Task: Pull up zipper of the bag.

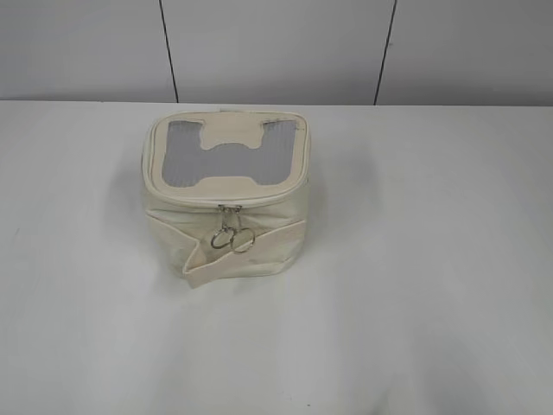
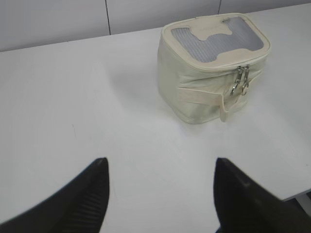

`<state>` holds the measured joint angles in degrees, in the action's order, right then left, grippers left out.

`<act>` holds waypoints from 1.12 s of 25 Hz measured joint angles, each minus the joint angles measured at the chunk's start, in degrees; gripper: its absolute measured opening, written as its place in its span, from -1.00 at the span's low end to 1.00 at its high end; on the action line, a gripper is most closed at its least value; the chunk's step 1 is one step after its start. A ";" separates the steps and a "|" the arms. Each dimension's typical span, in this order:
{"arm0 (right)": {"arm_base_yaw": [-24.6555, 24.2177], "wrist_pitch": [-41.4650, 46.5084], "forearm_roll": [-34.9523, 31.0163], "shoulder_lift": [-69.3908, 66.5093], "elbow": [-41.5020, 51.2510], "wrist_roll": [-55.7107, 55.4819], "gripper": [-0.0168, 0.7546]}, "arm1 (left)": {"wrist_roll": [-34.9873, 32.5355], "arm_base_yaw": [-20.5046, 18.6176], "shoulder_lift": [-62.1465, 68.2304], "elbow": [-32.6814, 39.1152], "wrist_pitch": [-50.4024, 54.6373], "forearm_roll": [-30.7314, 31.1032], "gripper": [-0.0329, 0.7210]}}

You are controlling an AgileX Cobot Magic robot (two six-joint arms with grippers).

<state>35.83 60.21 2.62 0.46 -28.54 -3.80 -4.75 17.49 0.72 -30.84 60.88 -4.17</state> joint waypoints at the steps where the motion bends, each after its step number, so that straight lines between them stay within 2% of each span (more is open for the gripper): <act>1: 0.00 0.00 0.00 0.00 0.02 0.00 0.59 | 0.00 0.00 0.00 0.00 -0.16 0.00 0.47; 10: -1.29 -0.05 0.00 0.00 0.02 0.00 0.56 | 0.01 -0.13 0.00 0.00 -0.32 0.00 0.37; 13: -9.06 -0.05 0.00 0.00 0.02 0.00 0.55 | 0.01 -2.20 0.00 0.00 -0.32 0.00 0.34; 16: -19.88 -0.05 0.00 0.00 0.02 0.00 0.55 | 0.05 -7.94 0.00 0.00 -0.32 0.00 0.30; 19: -26.62 -0.05 0.00 0.00 0.02 0.00 0.55 | 0.05 -12.15 -0.93 0.00 -0.39 0.00 0.29; 22: -29.14 -0.22 0.00 0.00 0.02 0.00 0.55 | 0.05 -13.57 -1.12 0.00 -0.39 0.00 0.28; 28: -29.33 -0.22 0.00 0.00 0.02 0.00 0.55 | 0.05 -13.40 -1.12 0.00 -0.39 0.00 0.28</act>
<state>6.50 59.99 2.62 0.46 -28.52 -3.80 -4.70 4.09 -0.40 -30.84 60.49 -4.17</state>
